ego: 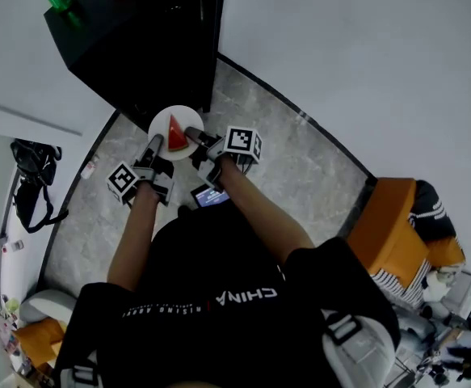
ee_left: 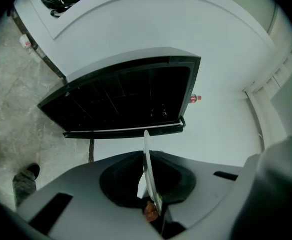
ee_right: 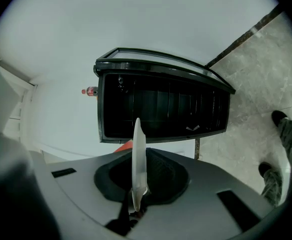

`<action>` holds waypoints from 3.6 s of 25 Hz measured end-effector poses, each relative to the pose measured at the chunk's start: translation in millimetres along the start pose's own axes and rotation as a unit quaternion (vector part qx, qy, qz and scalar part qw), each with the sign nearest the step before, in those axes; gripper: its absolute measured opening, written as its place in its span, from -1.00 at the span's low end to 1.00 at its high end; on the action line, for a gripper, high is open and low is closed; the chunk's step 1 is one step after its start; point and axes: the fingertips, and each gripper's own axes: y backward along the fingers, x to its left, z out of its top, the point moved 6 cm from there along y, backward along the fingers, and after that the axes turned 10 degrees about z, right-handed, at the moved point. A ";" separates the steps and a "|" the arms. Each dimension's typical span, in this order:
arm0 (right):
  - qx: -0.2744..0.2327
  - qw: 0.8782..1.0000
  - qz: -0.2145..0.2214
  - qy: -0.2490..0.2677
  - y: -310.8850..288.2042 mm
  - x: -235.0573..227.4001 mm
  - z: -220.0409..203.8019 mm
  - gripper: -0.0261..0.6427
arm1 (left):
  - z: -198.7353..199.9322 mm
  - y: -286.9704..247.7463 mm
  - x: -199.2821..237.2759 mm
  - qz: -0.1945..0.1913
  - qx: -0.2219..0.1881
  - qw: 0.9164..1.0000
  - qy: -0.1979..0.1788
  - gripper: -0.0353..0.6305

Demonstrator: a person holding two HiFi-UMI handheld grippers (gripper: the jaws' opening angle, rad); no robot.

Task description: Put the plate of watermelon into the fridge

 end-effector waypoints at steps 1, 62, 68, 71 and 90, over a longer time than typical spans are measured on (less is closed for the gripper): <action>0.006 1.000 0.001 0.001 -3.5 1.5 7.8 -0.83 | 1.8 -6.0 -3.0 0.000 -0.007 1.000 0.000 -0.80; 0.048 0.999 0.011 -0.009 -92.8 3.9 73.4 -0.83 | 76.4 -57.7 -21.1 0.004 -0.066 0.998 -0.018 -0.80; 0.034 0.999 0.006 -0.023 -110.6 -18.4 95.2 -0.83 | 71.8 -74.9 -10.9 -0.020 -0.064 0.998 0.017 -0.80; 0.037 0.999 0.006 -0.016 -122.6 -30.5 106.9 -0.83 | 74.7 -89.3 5.2 -0.017 -0.093 0.994 0.060 -0.80; 0.121 0.978 -0.072 0.153 -228.4 -110.8 173.1 -0.83 | 126.9 -179.0 95.1 0.043 -0.260 0.955 0.138 -0.83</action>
